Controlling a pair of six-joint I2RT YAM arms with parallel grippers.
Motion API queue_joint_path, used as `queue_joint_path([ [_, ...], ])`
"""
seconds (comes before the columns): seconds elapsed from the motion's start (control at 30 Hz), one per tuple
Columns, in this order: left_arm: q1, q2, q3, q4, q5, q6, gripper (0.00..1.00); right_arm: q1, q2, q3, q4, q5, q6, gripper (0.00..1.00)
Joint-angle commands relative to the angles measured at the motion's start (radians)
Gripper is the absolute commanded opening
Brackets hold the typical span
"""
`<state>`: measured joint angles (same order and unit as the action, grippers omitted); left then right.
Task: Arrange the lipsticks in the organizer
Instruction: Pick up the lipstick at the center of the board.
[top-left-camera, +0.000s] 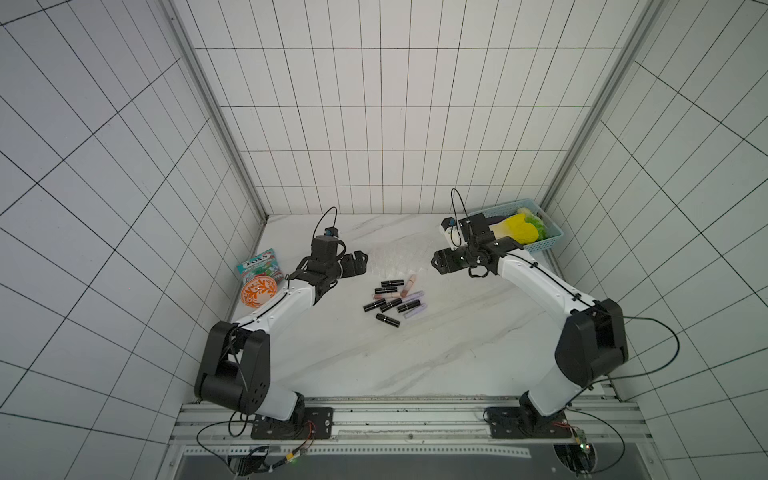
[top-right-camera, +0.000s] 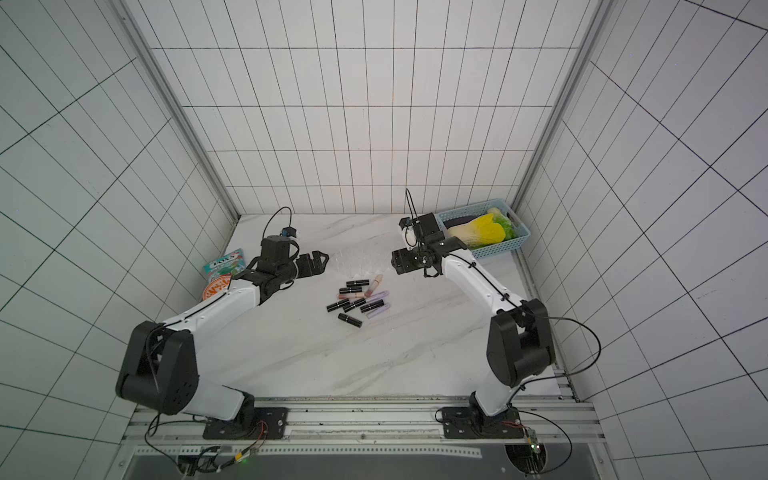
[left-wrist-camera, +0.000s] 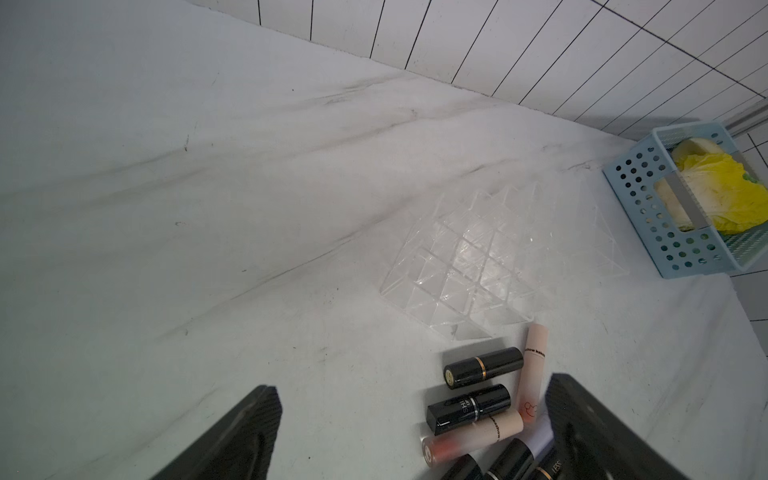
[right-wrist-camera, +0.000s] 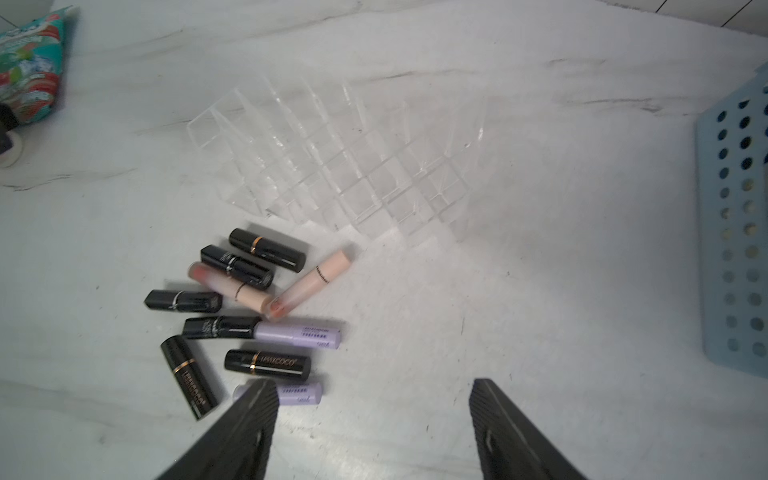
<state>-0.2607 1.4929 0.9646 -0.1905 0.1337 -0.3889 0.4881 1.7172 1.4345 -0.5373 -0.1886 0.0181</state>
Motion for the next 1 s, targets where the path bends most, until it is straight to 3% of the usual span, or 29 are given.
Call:
queue_joint_path([
  [0.0, 0.003, 0.043, 0.015, 0.03, 0.053, -0.021, 0.98, -0.033, 0.097, 0.096, 0.02, 0.038, -0.026, 0.76],
  [0.3, 0.006, 0.176, 0.078, 0.06, 0.126, -0.025, 0.98, -0.054, 0.292, 0.248, 0.068, -0.073, -0.002, 0.73],
  [0.43, 0.006, 0.234, 0.111, 0.059, 0.126, -0.022, 0.98, -0.057, 0.34, 0.287, 0.075, -0.057, 0.002, 0.72],
  [0.97, 0.03, 0.395, 0.202, 0.08, 0.109, -0.004, 0.98, -0.071, 0.402, 0.246, 0.125, -0.032, 0.024, 0.46],
])
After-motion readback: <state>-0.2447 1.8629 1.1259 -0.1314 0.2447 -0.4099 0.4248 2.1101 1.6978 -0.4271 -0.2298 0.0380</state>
